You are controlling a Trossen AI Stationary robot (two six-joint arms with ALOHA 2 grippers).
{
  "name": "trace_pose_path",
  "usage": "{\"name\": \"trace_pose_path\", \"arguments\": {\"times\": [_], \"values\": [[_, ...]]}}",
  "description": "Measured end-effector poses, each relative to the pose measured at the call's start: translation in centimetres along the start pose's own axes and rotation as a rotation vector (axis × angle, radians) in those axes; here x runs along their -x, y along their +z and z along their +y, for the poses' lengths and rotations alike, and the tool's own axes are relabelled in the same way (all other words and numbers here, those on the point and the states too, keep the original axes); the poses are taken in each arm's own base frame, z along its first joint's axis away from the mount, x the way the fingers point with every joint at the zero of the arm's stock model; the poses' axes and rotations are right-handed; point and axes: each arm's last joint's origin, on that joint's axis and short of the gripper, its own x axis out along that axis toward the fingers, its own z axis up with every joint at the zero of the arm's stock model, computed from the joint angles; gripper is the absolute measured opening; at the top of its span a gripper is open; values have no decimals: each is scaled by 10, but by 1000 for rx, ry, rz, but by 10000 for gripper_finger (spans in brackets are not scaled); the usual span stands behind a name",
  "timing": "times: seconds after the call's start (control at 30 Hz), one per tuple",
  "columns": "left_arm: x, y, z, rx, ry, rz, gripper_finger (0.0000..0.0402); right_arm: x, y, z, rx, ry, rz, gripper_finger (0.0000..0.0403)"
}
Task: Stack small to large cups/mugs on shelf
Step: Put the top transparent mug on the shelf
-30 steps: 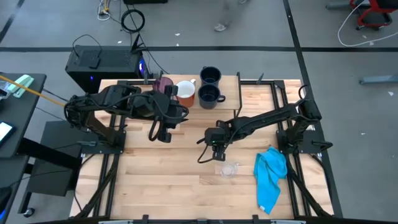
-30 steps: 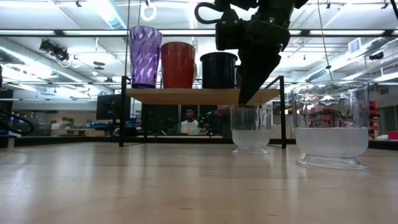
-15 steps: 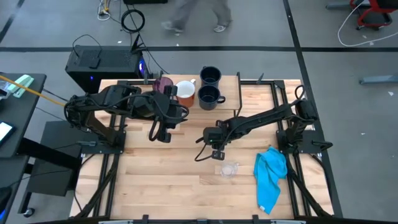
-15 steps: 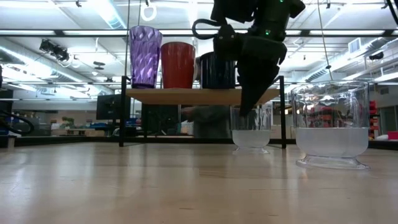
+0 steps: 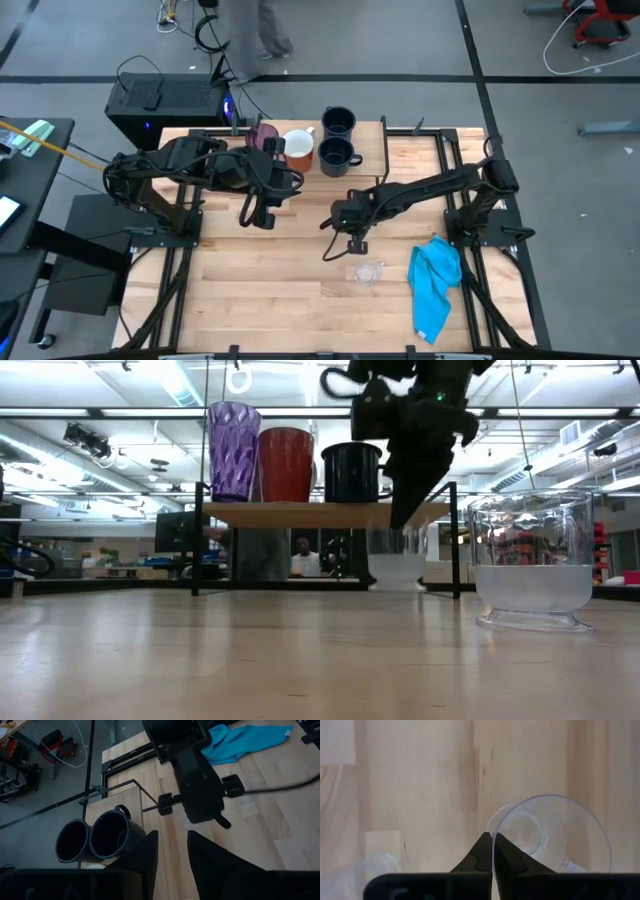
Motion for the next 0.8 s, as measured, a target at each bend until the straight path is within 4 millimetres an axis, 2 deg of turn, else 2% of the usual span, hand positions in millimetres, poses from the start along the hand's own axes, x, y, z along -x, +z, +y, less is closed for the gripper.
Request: {"name": "trace_pose_path", "arguments": {"times": [0.1,0.4,0.57,0.8], "values": [[0,0,0,0,0,0,110,21,-4,-3,68,1,-24,5],[1,1,1,2,4,-14,114,101,-28,-13,324,-10,-174,3],[10,0,4,22,12,-41,112,123,-44,-18,419,-56,-170,2],[17,-1,6,45,16,-59,114,136,-50,-25,485,-92,-166,1]]}}
